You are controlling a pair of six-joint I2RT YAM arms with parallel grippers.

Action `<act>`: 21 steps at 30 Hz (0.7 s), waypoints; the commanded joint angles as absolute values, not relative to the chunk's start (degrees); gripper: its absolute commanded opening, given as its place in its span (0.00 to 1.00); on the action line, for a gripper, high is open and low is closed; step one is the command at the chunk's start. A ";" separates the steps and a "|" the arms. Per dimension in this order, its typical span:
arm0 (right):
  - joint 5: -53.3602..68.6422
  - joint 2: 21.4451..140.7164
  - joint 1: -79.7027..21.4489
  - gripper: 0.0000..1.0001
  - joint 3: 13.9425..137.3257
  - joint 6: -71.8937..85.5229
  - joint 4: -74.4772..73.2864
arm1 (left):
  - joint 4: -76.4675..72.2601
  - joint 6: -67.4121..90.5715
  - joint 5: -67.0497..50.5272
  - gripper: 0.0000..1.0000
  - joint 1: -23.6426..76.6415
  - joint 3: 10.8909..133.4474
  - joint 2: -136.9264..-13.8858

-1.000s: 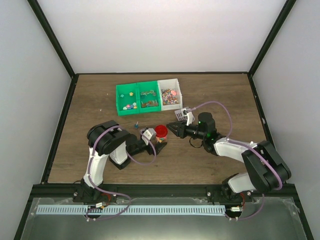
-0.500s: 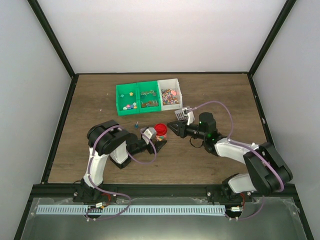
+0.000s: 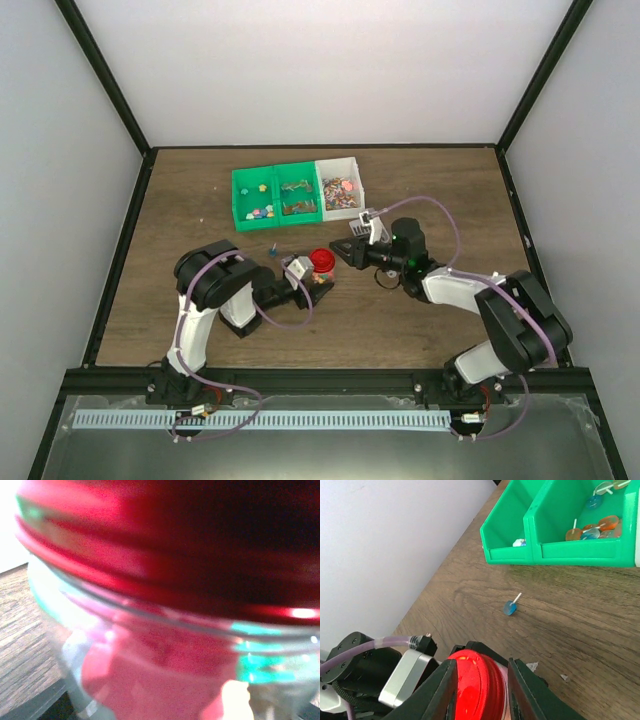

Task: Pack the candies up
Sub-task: Screw the bottle lid onto the packing bottle.

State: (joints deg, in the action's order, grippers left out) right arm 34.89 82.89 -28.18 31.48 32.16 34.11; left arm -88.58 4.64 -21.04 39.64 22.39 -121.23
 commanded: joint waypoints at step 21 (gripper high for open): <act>44.01 90.53 -27.70 0.18 35.48 32.63 39.49 | -101.60 0.92 -25.81 0.60 39.48 20.48 -124.13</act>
State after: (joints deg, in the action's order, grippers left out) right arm 43.27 90.02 -28.10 34.83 32.45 37.65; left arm -88.73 1.32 -22.83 39.35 22.28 -121.78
